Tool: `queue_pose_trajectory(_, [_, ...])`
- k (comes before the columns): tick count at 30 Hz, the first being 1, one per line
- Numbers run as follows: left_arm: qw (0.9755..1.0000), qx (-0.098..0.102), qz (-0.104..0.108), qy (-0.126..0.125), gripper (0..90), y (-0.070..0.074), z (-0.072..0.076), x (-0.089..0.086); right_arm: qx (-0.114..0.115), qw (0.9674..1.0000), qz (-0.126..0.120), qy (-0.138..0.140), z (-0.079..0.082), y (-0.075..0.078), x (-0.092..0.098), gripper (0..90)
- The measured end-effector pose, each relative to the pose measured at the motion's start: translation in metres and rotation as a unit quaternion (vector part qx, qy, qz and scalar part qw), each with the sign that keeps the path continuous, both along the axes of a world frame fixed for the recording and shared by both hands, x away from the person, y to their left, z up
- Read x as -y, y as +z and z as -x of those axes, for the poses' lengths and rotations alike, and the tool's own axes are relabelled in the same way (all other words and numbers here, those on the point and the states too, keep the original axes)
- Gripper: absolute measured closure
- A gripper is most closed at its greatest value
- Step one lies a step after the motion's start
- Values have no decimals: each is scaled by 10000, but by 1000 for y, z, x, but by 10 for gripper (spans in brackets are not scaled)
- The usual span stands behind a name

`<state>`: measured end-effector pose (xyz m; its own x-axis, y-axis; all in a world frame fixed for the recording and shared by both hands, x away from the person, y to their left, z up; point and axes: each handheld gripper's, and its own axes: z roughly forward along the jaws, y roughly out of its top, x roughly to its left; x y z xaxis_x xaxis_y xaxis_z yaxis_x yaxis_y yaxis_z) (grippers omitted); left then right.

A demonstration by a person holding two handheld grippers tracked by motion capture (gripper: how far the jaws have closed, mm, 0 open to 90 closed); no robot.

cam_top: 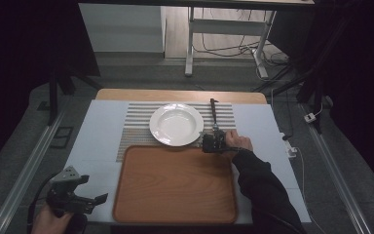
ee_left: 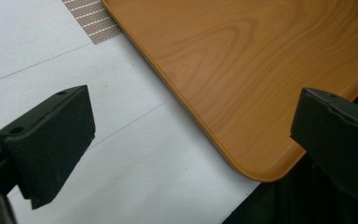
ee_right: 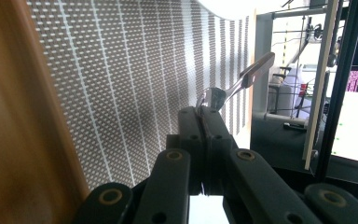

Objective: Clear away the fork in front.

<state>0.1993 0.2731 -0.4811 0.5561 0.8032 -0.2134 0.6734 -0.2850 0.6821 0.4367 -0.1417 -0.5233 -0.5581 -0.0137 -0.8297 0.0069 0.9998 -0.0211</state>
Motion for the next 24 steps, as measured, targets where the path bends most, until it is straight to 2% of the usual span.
queue_pose_trajectory(3, [10000,0,-2,1,0,0,0,0,-18,10000,-86,-9,2,4,1,892])
queue_pose_trajectory(7, [10000,0,-2,2,0,0,0,0,-32,9993,-371,62,8,14,5,892])
queue_pose_trajectory(8, [10000,1,-2,6,0,0,0,0,-32,9993,-371,62,8,14,5,892])
queue_pose_trajectory(9, [10000,3,-5,10,0,0,0,0,-96,9983,-563,100,10,16,7,892])
queue_pose_trajectory(11, [10000,-1,-5,5,0,0,0,0,-70,9986,-513,102,11,19,7,892])
queue_pose_trajectory(12, [10000,0,-6,6,0,0,0,0,-155,9977,-661,85,15,23,9,892])
queue_pose_trajectory(14, [10000,1,-5,8,0,0,0,0,-144,9965,-815,124,17,27,11,892])
queue_pose_trajectory(16, [10000,4,-7,17,0,0,0,0,-150,9959,-877,134,19,29,12,892])
queue_pose_trajectory(21, [10000,6,-7,18,0,0,0,0,-300,9906,-1314,216,26,41,17,893])
queue_pose_trajectory(24, [10000,5,-4,23,0,0,0,0,-427,9854,-1634,224,31,46,19,893])
